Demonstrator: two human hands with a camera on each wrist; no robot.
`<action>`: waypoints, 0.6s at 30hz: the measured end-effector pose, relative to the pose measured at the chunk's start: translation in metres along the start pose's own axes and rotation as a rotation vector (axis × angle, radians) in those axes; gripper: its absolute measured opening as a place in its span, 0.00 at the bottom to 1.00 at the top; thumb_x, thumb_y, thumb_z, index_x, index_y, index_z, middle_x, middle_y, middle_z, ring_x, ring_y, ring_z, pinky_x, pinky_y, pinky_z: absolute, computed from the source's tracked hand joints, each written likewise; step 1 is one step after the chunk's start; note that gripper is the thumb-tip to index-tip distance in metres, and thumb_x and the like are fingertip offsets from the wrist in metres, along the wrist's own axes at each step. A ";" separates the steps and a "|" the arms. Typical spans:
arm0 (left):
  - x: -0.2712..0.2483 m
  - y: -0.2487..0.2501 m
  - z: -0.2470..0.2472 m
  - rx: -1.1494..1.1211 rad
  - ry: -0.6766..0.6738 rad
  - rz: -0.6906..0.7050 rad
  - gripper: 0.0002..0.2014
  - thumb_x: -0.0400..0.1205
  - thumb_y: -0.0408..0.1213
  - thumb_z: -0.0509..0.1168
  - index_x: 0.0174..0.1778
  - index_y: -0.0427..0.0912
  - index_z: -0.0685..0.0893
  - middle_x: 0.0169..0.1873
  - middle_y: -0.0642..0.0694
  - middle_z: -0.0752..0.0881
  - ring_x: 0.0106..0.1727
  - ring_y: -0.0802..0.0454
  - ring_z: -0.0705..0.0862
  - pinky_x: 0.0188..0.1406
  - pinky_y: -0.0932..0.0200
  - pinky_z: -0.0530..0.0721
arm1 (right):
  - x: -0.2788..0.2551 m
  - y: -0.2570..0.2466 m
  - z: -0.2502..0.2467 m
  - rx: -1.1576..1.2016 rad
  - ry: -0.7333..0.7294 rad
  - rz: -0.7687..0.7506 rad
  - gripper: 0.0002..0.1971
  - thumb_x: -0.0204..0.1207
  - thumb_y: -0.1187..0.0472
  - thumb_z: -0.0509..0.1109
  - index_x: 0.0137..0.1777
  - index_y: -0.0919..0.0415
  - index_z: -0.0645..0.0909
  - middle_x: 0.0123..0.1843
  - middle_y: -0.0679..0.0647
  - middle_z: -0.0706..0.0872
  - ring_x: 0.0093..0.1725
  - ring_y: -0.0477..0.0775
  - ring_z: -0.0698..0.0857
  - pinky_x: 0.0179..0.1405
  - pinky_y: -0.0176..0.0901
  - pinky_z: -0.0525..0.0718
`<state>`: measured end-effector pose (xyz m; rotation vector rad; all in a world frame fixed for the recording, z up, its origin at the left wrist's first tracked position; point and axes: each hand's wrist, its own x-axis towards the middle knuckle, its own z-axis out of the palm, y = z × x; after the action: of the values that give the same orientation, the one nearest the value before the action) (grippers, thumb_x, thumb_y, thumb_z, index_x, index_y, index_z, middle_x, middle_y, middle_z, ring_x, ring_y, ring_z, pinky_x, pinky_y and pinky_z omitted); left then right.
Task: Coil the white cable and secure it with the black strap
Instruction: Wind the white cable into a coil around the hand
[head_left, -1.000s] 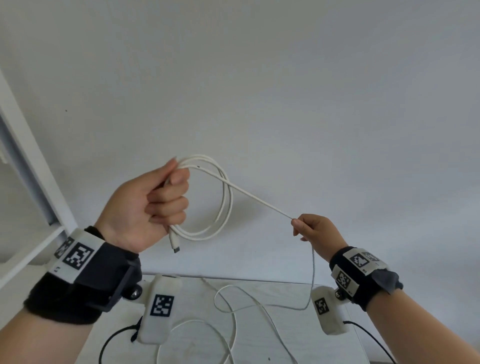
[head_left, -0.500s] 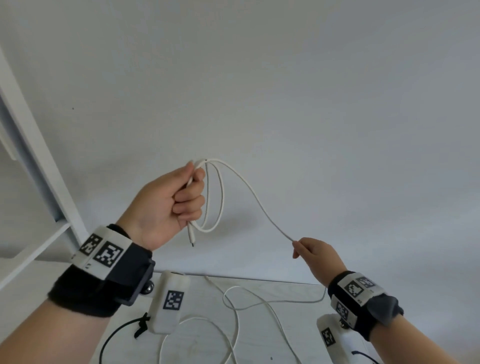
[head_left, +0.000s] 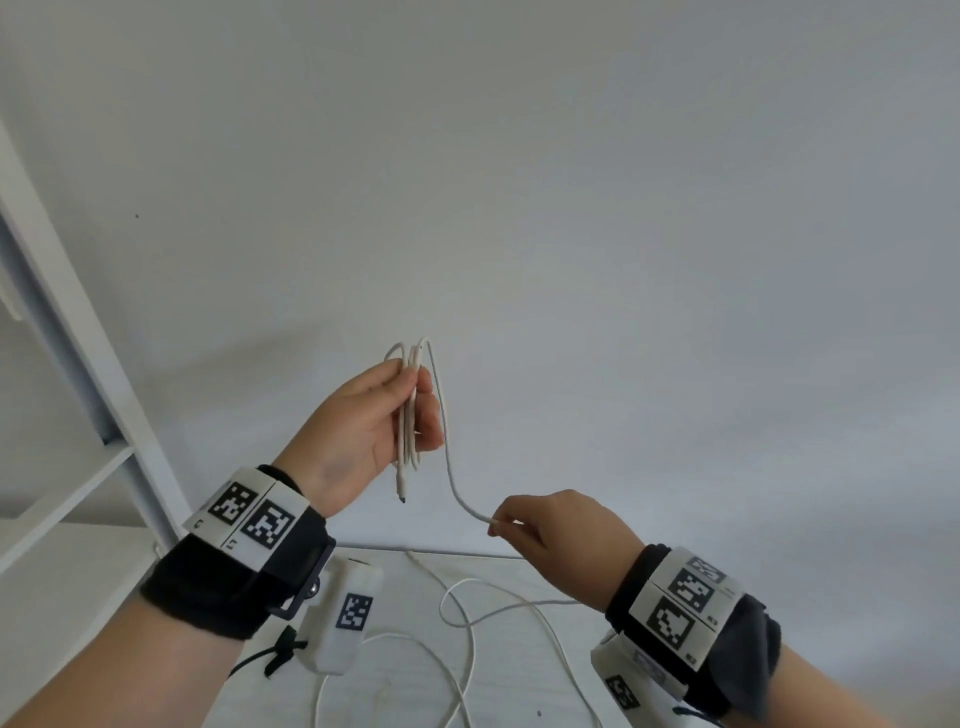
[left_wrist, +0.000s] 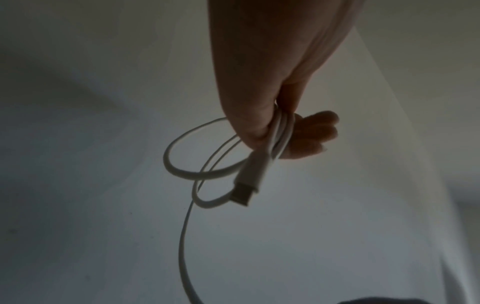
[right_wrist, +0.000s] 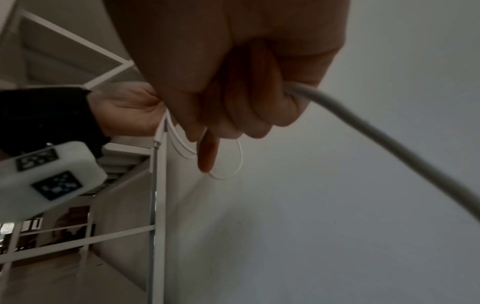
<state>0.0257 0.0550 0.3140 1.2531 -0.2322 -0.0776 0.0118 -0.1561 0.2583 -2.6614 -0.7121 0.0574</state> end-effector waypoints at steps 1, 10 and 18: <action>-0.001 -0.001 0.001 -0.001 0.005 -0.009 0.11 0.85 0.35 0.53 0.42 0.36 0.77 0.27 0.44 0.84 0.30 0.47 0.85 0.35 0.56 0.87 | -0.001 -0.003 -0.001 -0.021 -0.013 -0.023 0.13 0.81 0.48 0.57 0.53 0.49 0.81 0.28 0.45 0.79 0.34 0.50 0.78 0.35 0.44 0.77; -0.001 -0.013 0.015 0.235 -0.028 -0.100 0.11 0.86 0.38 0.53 0.43 0.37 0.77 0.48 0.38 0.91 0.49 0.37 0.90 0.55 0.45 0.85 | 0.001 -0.020 -0.011 -0.121 -0.072 -0.176 0.13 0.81 0.48 0.55 0.53 0.47 0.81 0.46 0.52 0.89 0.47 0.57 0.83 0.44 0.48 0.80; -0.004 -0.019 0.018 0.418 -0.096 -0.160 0.11 0.86 0.39 0.54 0.44 0.38 0.77 0.48 0.44 0.92 0.46 0.42 0.91 0.45 0.56 0.88 | 0.000 -0.021 -0.033 -0.127 -0.033 -0.206 0.13 0.81 0.47 0.57 0.53 0.45 0.82 0.50 0.47 0.89 0.49 0.53 0.84 0.49 0.51 0.82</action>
<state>0.0188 0.0333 0.3008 1.6852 -0.2373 -0.2369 0.0068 -0.1511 0.2966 -2.6945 -1.0287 0.0005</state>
